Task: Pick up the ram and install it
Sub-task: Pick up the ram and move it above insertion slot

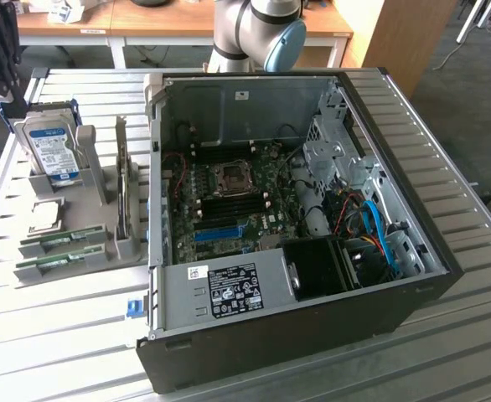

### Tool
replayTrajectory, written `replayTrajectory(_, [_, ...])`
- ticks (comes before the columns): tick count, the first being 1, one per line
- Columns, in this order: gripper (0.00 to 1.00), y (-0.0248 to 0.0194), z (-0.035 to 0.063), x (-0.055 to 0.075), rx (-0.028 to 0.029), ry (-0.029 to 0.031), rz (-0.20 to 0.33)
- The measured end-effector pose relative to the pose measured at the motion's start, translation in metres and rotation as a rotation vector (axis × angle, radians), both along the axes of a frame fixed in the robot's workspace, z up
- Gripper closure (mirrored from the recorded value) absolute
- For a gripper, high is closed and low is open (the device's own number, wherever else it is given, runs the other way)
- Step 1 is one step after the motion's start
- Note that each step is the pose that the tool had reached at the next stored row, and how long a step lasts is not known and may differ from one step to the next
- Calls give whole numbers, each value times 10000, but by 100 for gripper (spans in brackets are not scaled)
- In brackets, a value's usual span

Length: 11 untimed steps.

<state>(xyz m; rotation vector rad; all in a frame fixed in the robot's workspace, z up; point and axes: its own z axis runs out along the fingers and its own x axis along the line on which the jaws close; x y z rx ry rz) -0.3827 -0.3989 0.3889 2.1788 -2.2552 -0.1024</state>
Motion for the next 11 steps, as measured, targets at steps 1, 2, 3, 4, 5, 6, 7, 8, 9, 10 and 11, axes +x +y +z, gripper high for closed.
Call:
replayTrajectory(1, [89,0,0,0,10,0,135])
replayTrajectory(2, [89,0,0,0,20,0,276])
replayTrajectory(3, [89,0,0,0,28,0,379])
replayTrajectory(4, [89,0,0,0,30,-1,434])
replayTrajectory(5, [89,0,0,0,30,0,438])
replayTrajectory(6, [89,0,0,0,30,0,439])
replayTrajectory(7, [89,0,0,0,30,0,439])
replayTrajectory(8, [89,0,0,0,30,0,439])
replayTrajectory(9, [89,0,0,0,30,0,439])
replayTrajectory(10, [89,0,0,0,31,-7,439])
replayTrajectory(11, [89,0,-1,1,32,-12,440])
